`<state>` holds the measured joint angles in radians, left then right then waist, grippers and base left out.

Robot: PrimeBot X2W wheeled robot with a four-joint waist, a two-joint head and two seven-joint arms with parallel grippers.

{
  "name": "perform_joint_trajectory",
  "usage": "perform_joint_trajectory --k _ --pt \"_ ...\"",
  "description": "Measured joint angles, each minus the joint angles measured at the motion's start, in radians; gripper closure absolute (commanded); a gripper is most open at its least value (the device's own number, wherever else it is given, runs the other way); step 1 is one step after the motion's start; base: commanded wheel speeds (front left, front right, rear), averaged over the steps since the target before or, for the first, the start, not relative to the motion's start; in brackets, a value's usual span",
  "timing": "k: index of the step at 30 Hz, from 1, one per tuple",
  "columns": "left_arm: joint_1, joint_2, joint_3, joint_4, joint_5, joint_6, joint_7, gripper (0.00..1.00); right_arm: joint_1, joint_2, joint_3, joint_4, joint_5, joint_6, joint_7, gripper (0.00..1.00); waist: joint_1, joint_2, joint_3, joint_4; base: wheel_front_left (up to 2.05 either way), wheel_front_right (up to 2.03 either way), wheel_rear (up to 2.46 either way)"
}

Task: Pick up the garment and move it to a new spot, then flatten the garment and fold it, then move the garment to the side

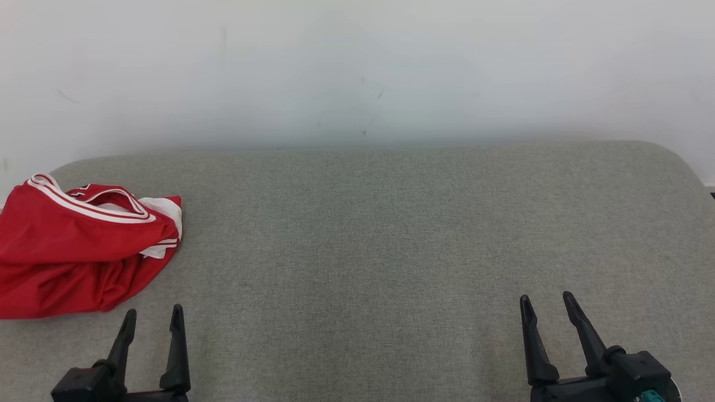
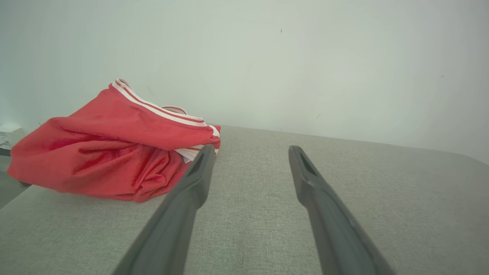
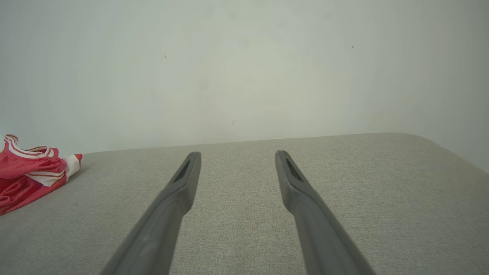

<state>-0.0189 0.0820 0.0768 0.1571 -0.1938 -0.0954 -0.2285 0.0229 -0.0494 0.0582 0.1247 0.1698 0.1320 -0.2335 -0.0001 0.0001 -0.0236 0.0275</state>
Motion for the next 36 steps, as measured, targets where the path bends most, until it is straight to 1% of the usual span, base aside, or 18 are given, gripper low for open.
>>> perform_joint_trajectory --k 7,14,27,31,36 --pt "0.002 0.003 0.001 -0.010 0.031 0.012 0.021 0.00 0.007 0.000 -0.012 -0.016 -0.039 0.000 0.006 0.00 0.0000 0.0000 -0.001 0.004 0.00 0.00 0.00" --pt "0.004 0.003 -0.002 -0.021 0.025 0.021 0.042 0.00 0.009 0.000 -0.019 -0.021 -0.021 0.000 0.022 0.00 0.0000 0.0000 0.001 0.003 0.00 0.00 0.00" --pt "0.006 0.007 -0.011 -0.024 0.017 0.034 0.045 0.00 0.017 0.000 -0.022 -0.025 -0.012 0.000 0.028 0.00 0.0000 -0.0001 0.000 0.008 0.00 0.00 0.00" --pt "0.005 0.013 -0.014 -0.019 0.016 0.034 0.045 0.00 0.020 0.000 -0.021 -0.024 -0.007 0.000 0.028 0.00 0.0000 0.0000 0.001 0.019 0.00 0.00 0.00" --pt "0.000 0.021 -0.018 -0.014 0.016 0.042 0.044 0.00 0.021 0.000 -0.011 -0.018 0.006 0.000 0.028 0.00 0.0001 -0.0001 0.001 0.050 0.00 0.00 0.00"
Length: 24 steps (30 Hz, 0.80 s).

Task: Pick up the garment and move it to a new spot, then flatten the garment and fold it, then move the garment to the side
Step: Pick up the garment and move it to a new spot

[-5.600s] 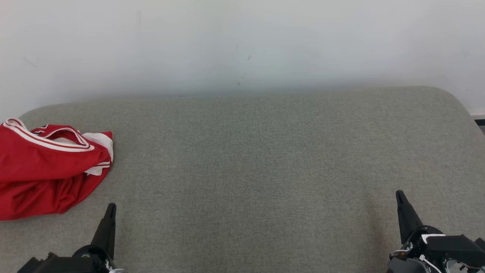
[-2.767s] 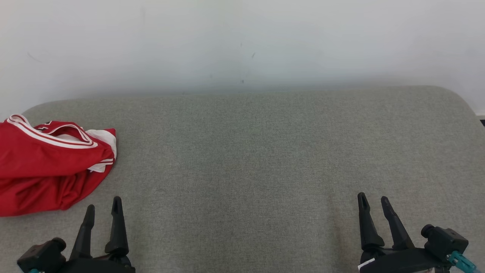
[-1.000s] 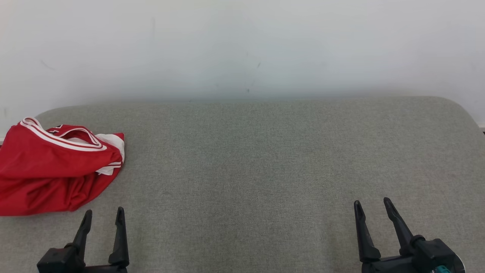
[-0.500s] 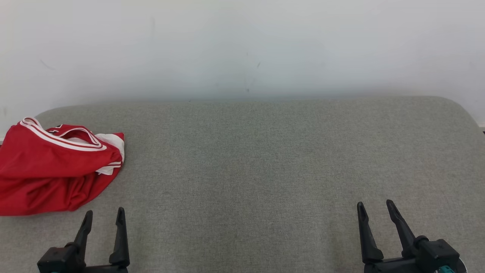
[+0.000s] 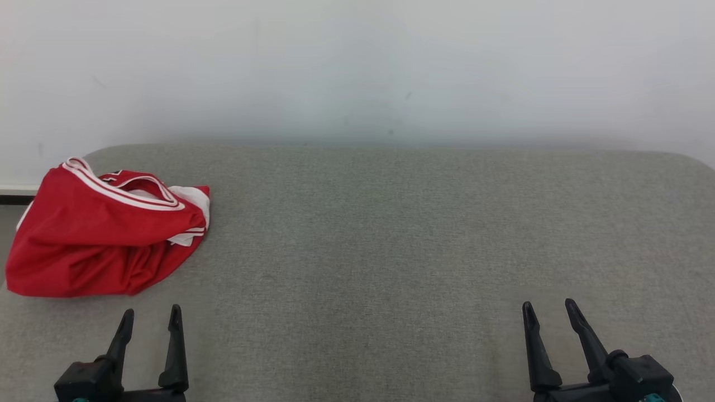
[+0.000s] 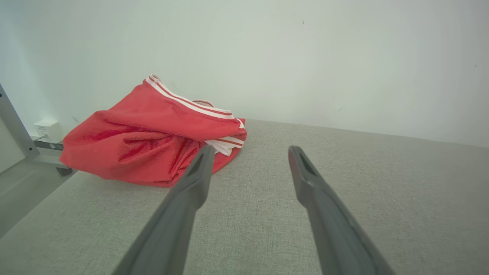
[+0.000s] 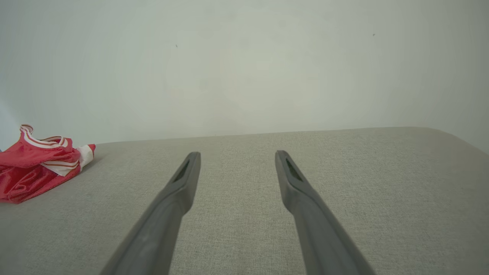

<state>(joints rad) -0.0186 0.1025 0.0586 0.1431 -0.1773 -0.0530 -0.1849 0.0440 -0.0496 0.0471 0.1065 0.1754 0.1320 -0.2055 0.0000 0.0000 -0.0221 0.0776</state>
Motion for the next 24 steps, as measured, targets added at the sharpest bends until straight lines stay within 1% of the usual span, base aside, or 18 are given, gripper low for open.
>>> perform_joint_trajectory --k 2,14,24 --pt "-0.002 0.003 -0.001 0.002 0.000 0.001 0.000 0.00 0.001 0.000 0.002 0.004 0.001 0.000 0.000 0.00 0.0000 0.0000 0.000 0.018 0.00 0.00 0.00" --pt "-0.005 0.034 0.014 0.021 -0.006 0.015 -0.002 0.00 0.003 0.000 0.015 0.036 0.019 0.000 -0.011 0.00 0.0000 0.0000 0.003 0.175 0.00 0.00 0.00" --pt "-0.005 0.037 0.020 0.031 -0.017 0.026 -0.013 0.00 0.001 0.000 0.039 0.048 0.023 0.000 -0.015 0.00 0.0000 0.0000 0.006 0.290 0.00 0.00 0.00"
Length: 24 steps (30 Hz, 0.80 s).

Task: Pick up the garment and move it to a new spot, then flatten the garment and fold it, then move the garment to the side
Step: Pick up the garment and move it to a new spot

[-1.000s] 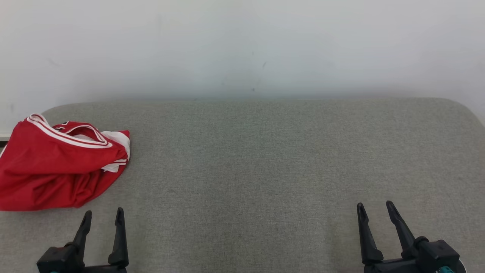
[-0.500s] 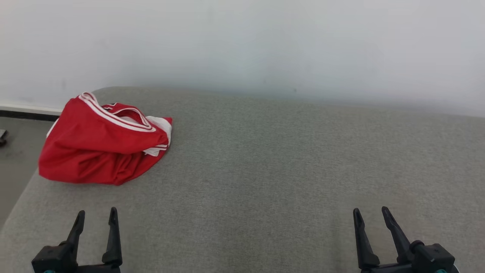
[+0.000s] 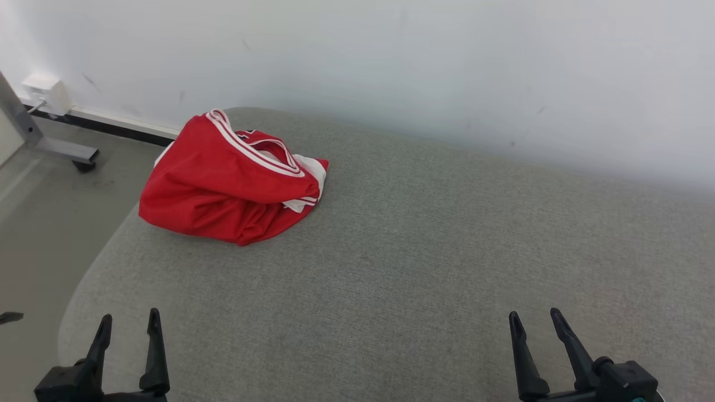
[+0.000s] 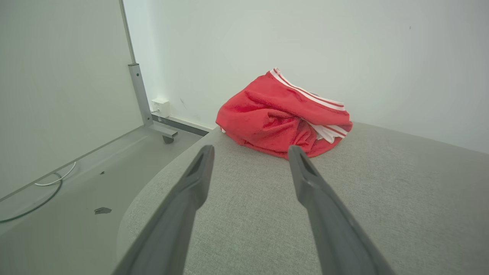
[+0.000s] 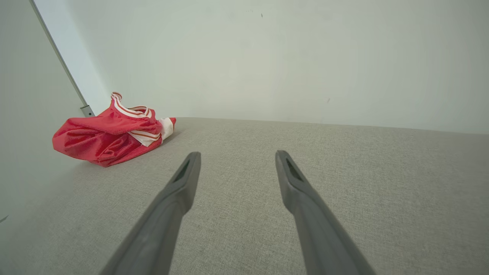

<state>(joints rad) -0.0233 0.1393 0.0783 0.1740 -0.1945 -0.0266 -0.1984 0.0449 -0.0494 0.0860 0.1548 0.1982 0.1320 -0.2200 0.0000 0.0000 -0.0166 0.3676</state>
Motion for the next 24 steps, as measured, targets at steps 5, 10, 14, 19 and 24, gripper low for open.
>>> perform_joint_trajectory --k 5,10,14,19,24 --pt "0.001 0.001 0.002 0.004 -0.002 0.008 -0.006 0.00 -0.004 0.000 0.011 0.004 0.002 0.000 0.000 0.00 0.0000 0.0000 0.002 0.047 0.00 0.00 0.00" --pt "0.002 0.007 0.007 0.011 -0.018 0.009 -0.013 0.00 -0.005 0.000 0.014 0.009 0.003 0.000 0.000 0.00 0.0000 0.0000 0.002 0.083 0.00 0.00 0.00" --pt "0.006 0.009 0.009 0.012 -0.018 0.017 -0.014 0.00 -0.006 0.000 0.020 0.015 0.004 0.000 0.000 0.00 0.0000 0.0000 0.001 0.098 0.00 0.00 0.00" --pt "0.008 0.013 0.011 0.012 -0.026 0.020 -0.019 0.00 -0.007 0.000 0.026 0.017 0.004 0.000 0.000 0.00 0.0000 0.0000 0.003 0.099 0.00 0.00 0.00" --pt "0.000 0.013 0.011 0.021 -0.035 0.026 -0.019 0.00 -0.018 0.000 0.026 0.019 0.004 0.000 0.000 0.00 0.0000 0.0000 0.016 0.093 0.00 0.00 0.00"
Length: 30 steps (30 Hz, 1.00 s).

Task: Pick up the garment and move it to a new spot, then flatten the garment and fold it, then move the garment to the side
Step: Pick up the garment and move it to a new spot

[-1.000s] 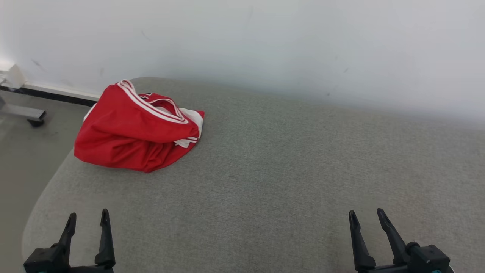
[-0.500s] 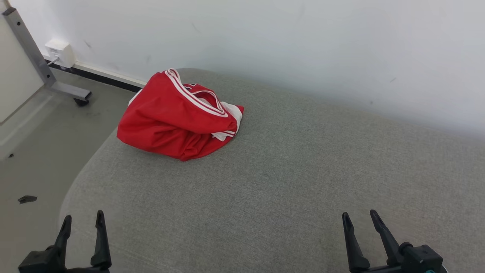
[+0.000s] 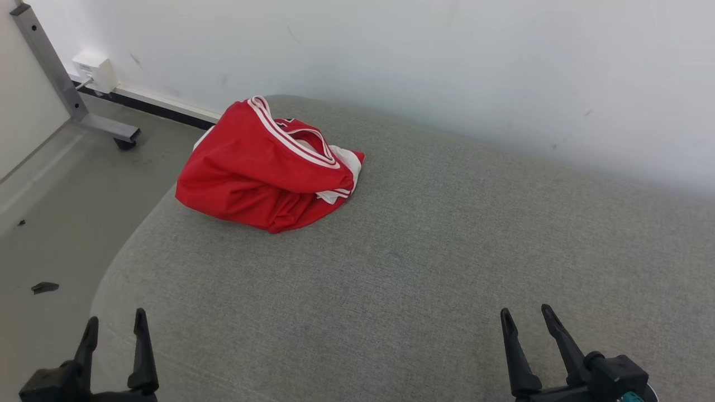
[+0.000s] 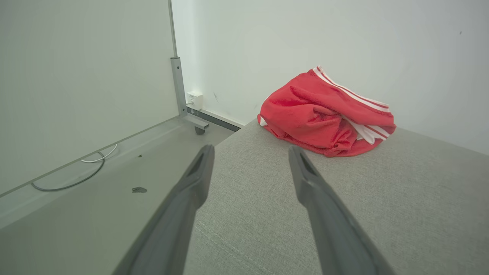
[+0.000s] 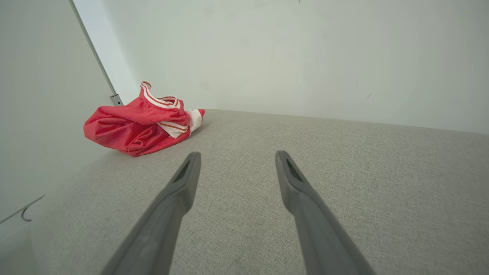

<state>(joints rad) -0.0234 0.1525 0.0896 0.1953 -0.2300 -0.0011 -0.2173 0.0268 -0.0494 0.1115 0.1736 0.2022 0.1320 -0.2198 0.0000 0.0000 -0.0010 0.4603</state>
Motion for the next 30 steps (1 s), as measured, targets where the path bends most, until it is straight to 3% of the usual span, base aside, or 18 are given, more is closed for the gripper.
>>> perform_joint_trajectory --k 14,21,30 --pt "-0.263 0.075 0.057 0.012 -0.112 -0.057 0.015 0.00 -0.083 -0.002 -0.043 -0.050 -0.054 0.000 0.026 0.00 0.0002 0.0000 0.104 -0.089 0.00 0.00 0.00" --pt "-0.466 0.160 0.086 0.020 -0.145 -0.071 0.061 0.00 -0.134 -0.008 -0.087 -0.088 -0.082 0.000 0.026 0.00 0.0003 0.0001 0.203 -0.162 0.00 0.00 0.00" --pt "-0.676 0.287 0.105 0.130 -0.185 -0.096 0.126 0.00 -0.187 -0.005 -0.116 -0.095 -0.096 0.000 0.002 0.00 0.0004 0.0002 0.325 -0.279 0.00 0.00 0.00"
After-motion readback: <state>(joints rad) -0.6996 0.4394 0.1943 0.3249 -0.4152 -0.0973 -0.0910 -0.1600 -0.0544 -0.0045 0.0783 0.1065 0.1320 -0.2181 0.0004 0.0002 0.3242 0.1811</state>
